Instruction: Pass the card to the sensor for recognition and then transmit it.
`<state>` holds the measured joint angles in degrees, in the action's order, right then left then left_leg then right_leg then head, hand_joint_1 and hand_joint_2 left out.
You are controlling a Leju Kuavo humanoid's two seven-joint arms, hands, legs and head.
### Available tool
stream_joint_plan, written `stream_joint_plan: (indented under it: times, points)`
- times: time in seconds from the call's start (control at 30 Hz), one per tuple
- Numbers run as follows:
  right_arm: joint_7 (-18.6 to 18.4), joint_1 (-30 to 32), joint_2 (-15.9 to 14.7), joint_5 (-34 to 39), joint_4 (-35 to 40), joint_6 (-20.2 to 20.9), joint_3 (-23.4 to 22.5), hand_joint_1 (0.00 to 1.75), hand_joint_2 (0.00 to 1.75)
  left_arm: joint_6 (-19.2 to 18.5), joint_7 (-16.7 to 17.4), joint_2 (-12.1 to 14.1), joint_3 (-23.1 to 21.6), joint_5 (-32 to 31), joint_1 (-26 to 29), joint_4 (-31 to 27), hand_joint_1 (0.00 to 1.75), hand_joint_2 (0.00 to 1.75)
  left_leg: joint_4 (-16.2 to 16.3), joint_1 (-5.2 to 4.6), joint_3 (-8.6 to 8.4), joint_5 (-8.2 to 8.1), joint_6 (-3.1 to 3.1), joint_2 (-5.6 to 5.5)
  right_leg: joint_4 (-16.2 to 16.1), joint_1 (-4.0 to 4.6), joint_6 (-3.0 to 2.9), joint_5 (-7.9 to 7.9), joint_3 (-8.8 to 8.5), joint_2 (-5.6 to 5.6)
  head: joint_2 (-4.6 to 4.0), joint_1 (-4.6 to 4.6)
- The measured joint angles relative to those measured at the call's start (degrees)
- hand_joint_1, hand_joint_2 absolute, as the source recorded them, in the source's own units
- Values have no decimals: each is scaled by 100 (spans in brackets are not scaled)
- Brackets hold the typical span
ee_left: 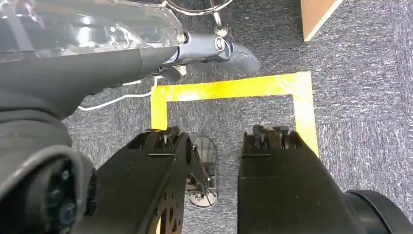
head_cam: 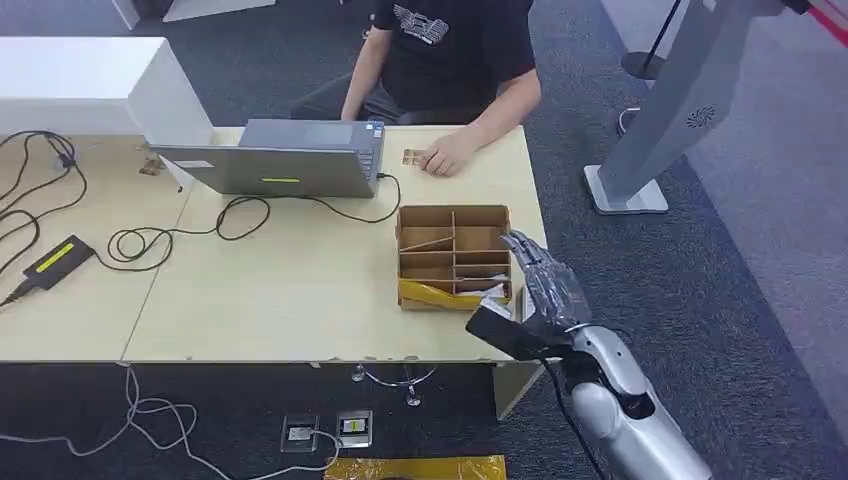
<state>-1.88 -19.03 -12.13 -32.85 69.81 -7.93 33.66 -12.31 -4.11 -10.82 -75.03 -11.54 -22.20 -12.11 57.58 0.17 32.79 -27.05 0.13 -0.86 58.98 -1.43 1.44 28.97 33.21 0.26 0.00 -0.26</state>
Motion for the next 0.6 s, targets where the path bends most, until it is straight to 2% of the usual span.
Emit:
stream_joint_plan:
  times: [0.1, 0.2, 0.3, 0.4, 0.6]
  points:
    - [26, -11, 33, -243, -87, -59, 0, 0, 175, 2, 0, -9, 48, 0, -1, 0, 0, 0, 0, 0, 0, 0, 0, 0, 0, 0, 0, 0, 0, 0, 0, 2]
    - [-33, -71, 81, -1028, -190, -469, 26, 0, 175, 7, 0, -13, 87, -6, 0, 0, 0, 0, 0, 0, 0, 0, 0, 1, 0, 0, 0, 0, 0, 0, 0, 0]
    - [-17, -214, 179, -1616, -394, -667, 46, 0, 175, 22, 0, -26, 133, -57, 0, 2, 0, 0, 0, 0, -2, 0, 0, 3, 1, 1, 0, 0, 0, 2, 0, 0]
    - [61, -342, 313, -1810, -652, -689, 46, 0, 175, 22, 0, -39, 201, -105, 1, 2, 0, 0, 0, 1, -2, 1, -1, 1, 1, 1, 0, 0, 0, 1, 0, 0]
    - [15, -501, 537, -2463, -1042, -1012, 46, 0, 175, 31, 2, -44, 247, -157, 2, 2, 0, 0, 0, 0, -1, 1, -1, 2, 2, 1, 0, 0, 1, 2, 0, 0]
